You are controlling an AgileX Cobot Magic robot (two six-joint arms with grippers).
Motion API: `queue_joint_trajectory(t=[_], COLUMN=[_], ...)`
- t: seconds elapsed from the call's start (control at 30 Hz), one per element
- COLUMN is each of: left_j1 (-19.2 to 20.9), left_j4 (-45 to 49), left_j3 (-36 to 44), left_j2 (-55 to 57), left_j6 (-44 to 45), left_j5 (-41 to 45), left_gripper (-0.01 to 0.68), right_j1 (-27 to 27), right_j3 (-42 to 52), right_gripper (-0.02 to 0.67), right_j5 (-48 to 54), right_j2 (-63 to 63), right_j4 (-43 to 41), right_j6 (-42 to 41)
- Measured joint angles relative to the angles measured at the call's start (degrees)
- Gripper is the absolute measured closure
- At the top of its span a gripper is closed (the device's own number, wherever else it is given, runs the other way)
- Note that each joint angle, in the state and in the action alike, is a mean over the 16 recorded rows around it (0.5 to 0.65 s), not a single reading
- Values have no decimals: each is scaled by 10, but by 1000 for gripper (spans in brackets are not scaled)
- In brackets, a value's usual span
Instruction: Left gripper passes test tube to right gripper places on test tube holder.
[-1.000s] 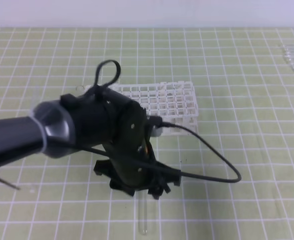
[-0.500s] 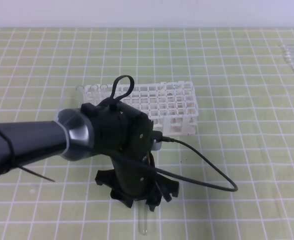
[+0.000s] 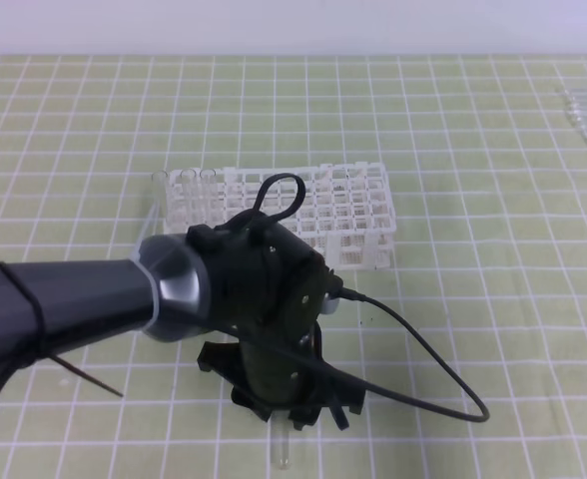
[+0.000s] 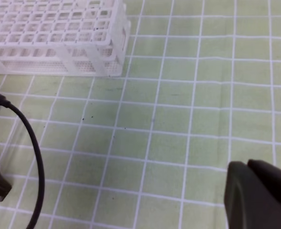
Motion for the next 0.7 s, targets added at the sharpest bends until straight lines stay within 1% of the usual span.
queue_joint_trajectory(t=[0.33, 0.5, 0.7], left_j1=[-1, -1, -1], left_j4=[1, 2, 2], left_j3=[-1, -2, -1], left_j2=[13, 21, 25], left_j6=[-9, -6, 6], left_j5=[19, 29, 39], left_gripper=[440, 489, 579], right_j1=[8, 9, 9], right_j3=[0, 0, 0], right_gripper=[665, 665, 665], right_j5=[1, 2, 4], right_j2=[0, 0, 0], right_j4=[0, 1, 1], right_j6=[0, 0, -1])
